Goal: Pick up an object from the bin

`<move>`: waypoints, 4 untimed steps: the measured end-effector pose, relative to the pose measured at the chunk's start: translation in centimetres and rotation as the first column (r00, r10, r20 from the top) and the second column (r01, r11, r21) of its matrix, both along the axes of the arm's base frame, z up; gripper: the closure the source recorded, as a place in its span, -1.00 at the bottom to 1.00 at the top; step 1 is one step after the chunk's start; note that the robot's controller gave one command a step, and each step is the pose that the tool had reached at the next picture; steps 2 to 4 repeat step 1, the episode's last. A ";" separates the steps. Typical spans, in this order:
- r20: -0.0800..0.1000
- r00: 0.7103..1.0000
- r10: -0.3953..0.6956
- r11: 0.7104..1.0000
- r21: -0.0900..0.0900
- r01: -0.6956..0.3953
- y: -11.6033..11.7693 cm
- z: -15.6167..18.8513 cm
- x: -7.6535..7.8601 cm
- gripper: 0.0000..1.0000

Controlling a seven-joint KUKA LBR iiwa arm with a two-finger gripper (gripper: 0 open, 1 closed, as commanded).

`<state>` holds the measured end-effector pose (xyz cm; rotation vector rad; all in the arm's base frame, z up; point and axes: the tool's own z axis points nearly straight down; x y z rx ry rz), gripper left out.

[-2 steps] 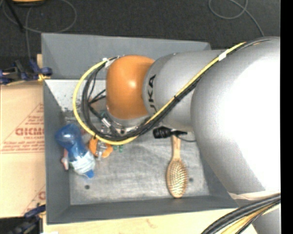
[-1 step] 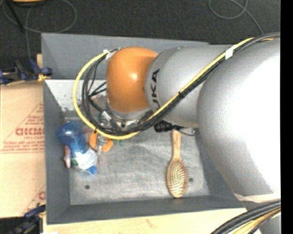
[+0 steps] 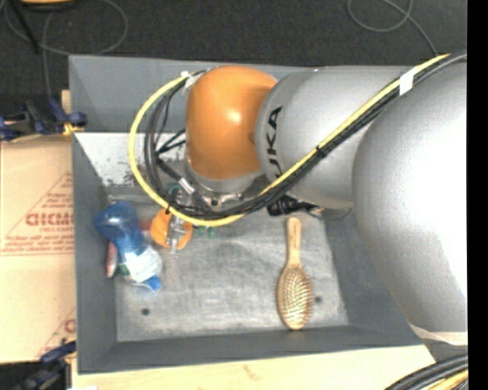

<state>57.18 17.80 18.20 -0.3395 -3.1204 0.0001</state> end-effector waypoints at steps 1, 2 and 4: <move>0.011 1.000 -0.001 1.000 0.003 0.001 -0.1 2.9 0.3 1.00; 0.011 1.000 -0.001 1.000 0.003 0.001 -0.1 2.9 0.3 1.00; 0.011 1.000 -0.001 1.000 0.003 0.001 -0.1 2.9 0.3 1.00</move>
Offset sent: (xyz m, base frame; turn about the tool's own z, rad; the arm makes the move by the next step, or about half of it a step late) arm 0.0025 0.0119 0.0661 0.0073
